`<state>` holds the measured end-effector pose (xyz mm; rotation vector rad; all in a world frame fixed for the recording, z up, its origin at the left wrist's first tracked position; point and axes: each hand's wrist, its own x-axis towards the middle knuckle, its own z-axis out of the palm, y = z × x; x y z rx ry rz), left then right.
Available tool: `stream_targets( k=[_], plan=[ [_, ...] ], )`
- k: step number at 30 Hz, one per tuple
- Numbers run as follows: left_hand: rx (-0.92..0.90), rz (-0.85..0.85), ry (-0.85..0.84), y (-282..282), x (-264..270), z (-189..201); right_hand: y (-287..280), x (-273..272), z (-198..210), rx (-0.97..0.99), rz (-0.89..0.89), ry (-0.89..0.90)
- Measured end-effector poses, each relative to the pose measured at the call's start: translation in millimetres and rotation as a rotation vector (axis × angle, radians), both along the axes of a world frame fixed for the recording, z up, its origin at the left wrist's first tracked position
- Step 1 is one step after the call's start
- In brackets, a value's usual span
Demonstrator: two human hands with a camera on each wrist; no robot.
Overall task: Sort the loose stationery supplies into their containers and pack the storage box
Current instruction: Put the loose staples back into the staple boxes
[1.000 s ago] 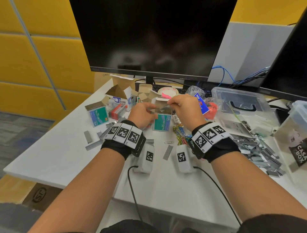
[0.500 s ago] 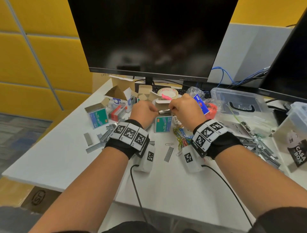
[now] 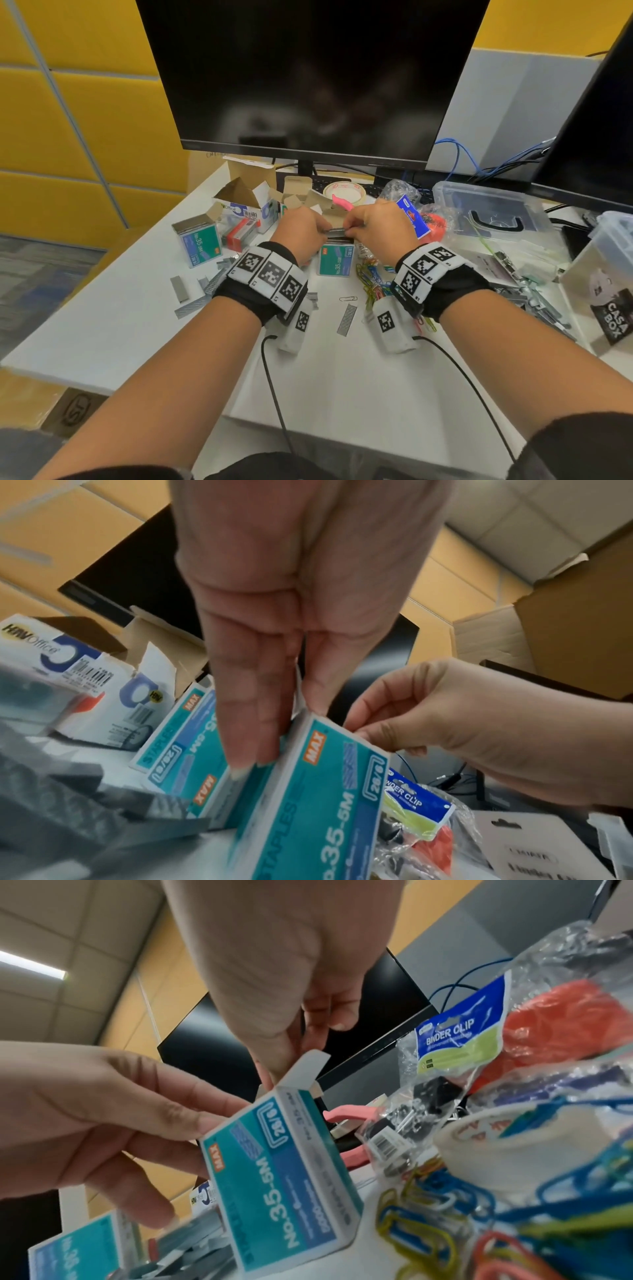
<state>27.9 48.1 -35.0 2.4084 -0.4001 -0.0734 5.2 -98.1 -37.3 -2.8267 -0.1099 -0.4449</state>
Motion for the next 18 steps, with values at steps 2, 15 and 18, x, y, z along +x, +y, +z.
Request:
stream_targets(
  k=[2,15,18],
  plan=[
    [0.058,-0.015,-0.029,0,-1,0,1,-2,0,-0.046,-0.024,0.022],
    [0.010,-0.066,0.031,6,-7,-3,13,-1,-2,0.044,-0.059,0.045],
    [0.052,-0.067,0.035,6,-6,-3,14,-5,-2,-0.055,-0.020,0.066]
  ],
)
